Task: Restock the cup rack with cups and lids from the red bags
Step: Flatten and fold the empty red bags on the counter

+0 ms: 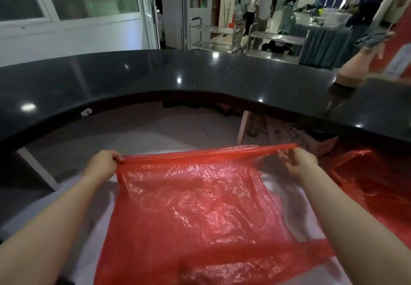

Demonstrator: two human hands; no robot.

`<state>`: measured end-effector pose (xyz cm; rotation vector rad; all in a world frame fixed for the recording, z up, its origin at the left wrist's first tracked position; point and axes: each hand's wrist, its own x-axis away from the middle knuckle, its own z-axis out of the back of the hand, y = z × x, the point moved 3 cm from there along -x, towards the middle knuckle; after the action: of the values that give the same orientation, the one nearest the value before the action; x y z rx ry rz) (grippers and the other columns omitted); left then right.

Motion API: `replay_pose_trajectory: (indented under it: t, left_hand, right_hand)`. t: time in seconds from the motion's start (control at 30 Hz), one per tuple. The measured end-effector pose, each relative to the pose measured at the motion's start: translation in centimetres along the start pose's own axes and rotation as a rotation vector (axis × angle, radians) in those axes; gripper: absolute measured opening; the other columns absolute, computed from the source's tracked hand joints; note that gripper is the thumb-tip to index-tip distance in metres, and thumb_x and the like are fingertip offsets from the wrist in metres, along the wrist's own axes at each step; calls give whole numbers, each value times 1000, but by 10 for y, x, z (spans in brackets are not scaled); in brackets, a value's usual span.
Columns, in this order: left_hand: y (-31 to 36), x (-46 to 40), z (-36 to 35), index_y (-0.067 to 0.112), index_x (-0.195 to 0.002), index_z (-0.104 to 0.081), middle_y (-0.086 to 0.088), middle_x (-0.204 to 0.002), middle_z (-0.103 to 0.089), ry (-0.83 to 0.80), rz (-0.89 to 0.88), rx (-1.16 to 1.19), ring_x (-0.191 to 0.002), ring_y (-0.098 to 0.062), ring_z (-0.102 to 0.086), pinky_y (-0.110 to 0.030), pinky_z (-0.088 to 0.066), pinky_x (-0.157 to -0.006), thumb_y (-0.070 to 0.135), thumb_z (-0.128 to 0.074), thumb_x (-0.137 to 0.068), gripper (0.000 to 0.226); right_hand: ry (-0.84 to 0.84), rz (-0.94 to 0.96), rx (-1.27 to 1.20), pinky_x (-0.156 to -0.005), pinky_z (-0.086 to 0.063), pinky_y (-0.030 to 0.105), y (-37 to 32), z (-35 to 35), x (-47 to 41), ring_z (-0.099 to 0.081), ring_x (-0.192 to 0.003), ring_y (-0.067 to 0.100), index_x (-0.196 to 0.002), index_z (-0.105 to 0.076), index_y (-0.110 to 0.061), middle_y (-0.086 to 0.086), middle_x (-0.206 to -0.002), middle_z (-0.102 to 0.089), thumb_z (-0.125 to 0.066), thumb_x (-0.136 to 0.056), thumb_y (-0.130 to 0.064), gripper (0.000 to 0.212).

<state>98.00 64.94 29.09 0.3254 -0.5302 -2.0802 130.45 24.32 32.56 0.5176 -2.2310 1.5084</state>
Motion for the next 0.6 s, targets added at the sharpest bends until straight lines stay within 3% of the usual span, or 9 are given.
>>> replay_pose_trajectory:
  t: [0.03,0.13,0.2,0.27,0.33,0.43,0.6]
  left_hand:
    - [0,2,-1,16,-84,-70,-12,-103,-70,-24,14,-24,-99,-31,-61,-33,-44,-83,-9,-46,-79,35]
    - [5,8,-5,15,-83,-68,-15,-99,-70,-55,36,-60,-97,-33,-61,-34,-46,-81,-6,-50,-77,28]
    - [12,11,-9,11,-88,-69,-17,-101,-70,-44,9,-65,-98,-34,-61,-34,-45,-80,-6,-51,-77,27]
    - [20,13,-12,9,-94,-70,-17,-105,-69,-22,-30,-56,-101,-35,-61,-35,-44,-81,-5,-51,-78,29]
    - [28,16,-14,9,-95,-71,-17,-105,-69,-4,-70,-33,-102,-36,-61,-36,-45,-81,-5,-50,-78,30]
    - [37,21,-13,8,-93,-72,-17,-104,-70,17,-114,-6,-100,-35,-61,-35,-44,-79,-5,-50,-78,30]
    - [51,29,-10,8,-90,-72,-16,-101,-67,22,-171,0,-98,-35,-60,-33,-42,-79,-4,-51,-78,27]
  right_hand:
    - [-24,-9,50,-95,-49,33,3,1,1,-66,-104,28,-128,-49,0,18,-110,-66,-33,-96,6,36]
    - [-43,104,407,-63,-51,25,10,3,4,-64,-61,13,-114,-51,-7,7,-76,-64,-44,-92,-2,24]
    - [70,363,683,-66,-49,28,13,6,5,-60,-69,15,-124,-48,-10,4,-86,-58,-53,-85,-8,39]
    - [64,599,823,-67,-40,28,19,-5,19,-54,-69,12,-122,-49,-18,-5,-81,-57,-57,-81,-13,42]
    - [-99,787,928,-64,-36,26,31,-27,35,-53,-64,11,-105,-58,-23,-8,-70,-57,-58,-78,-11,29]
    - [-366,967,1124,-68,-35,18,55,-67,56,-56,-73,8,-90,-69,-21,-10,-77,-62,-60,-80,-10,17]
    - [-755,941,1305,-78,-46,25,101,-128,84,-56,-78,8,-99,-69,-21,-12,-87,-64,-66,-84,-23,16]
